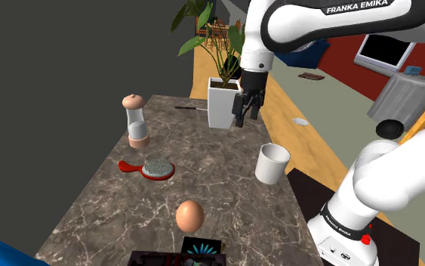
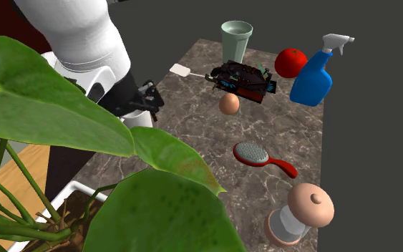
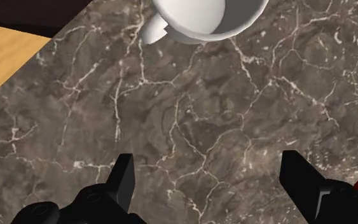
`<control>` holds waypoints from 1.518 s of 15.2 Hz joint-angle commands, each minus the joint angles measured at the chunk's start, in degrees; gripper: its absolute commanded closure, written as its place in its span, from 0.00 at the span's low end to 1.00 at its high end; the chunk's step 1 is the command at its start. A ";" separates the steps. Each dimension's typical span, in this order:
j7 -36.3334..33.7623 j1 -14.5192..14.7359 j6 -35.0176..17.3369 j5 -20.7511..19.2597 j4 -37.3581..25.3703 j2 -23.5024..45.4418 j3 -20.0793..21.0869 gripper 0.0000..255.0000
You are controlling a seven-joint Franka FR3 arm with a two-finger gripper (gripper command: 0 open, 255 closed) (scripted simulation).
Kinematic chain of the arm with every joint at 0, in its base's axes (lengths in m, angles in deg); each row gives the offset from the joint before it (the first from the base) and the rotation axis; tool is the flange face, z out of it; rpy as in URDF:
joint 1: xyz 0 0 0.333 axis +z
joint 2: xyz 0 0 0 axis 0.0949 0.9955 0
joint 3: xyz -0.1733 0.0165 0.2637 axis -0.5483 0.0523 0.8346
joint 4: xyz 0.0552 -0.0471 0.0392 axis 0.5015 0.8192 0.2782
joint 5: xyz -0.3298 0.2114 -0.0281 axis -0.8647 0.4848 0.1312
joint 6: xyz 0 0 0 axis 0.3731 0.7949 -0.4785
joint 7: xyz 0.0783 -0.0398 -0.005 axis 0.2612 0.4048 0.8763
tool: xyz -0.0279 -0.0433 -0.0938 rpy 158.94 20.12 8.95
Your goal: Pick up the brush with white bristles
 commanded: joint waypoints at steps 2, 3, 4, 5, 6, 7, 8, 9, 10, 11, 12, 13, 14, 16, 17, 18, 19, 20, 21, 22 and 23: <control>0.20 1.32 -3.41 0.42 -2.61 5.46 2.11 0.00; 0.18 1.75 -4.36 0.46 -3.64 7.27 2.83 0.00; 0.13 2.16 -5.27 0.44 -4.71 9.08 3.55 0.00; 0.07 2.56 -6.13 0.36 -5.84 10.89 4.26 0.00; -0.01 2.96 -6.95 0.23 -7.01 12.72 4.98 0.00; -0.12 3.36 -7.72 0.04 -8.24 14.55 5.68 0.00; -0.25 3.77 -8.45 -0.21 -9.50 16.39 6.37 0.00; -0.41 4.18 -9.13 -0.52 -10.82 18.23 7.05 0.00; -0.58 4.59 -9.76 -0.90 -12.18 20.09 7.72 0.00; -0.79 5.02 -10.34 -1.33 -13.59 21.95 8.37 0.00; -1.01 5.47 -10.87 -1.83 -15.04 23.82 9.01 0.00; -1.25 5.94 -11.36 -2.38 -16.54 25.70 9.62 0.00; -1.52 6.43 -11.79 -2.99 -18.09 27.59 10.21 0.00; -2.09 7.51 -12.48 -4.37 -21.34 31.40 11.31 0.00; -2.39 8.11 -12.75 -5.12 -23.03 33.32 11.80 0.00; -2.69 8.74 -12.96 -5.92 -24.78 35.25 12.27 0.00; -3.00 9.43 -13.10 -6.75 -26.59 37.18 12.70 0.00; -3.29 10.16 -13.19 -7.61 -28.45 39.13 13.08 0.00; -3.58 10.93 -13.22 -8.50 -30.37 41.08 13.43 0.00; -3.85 11.75 -13.18 -9.39 -32.35 43.04 13.74 0.00; -4.04 12.41 -13.11 -10.08 -33.89 44.53 13.94 0.00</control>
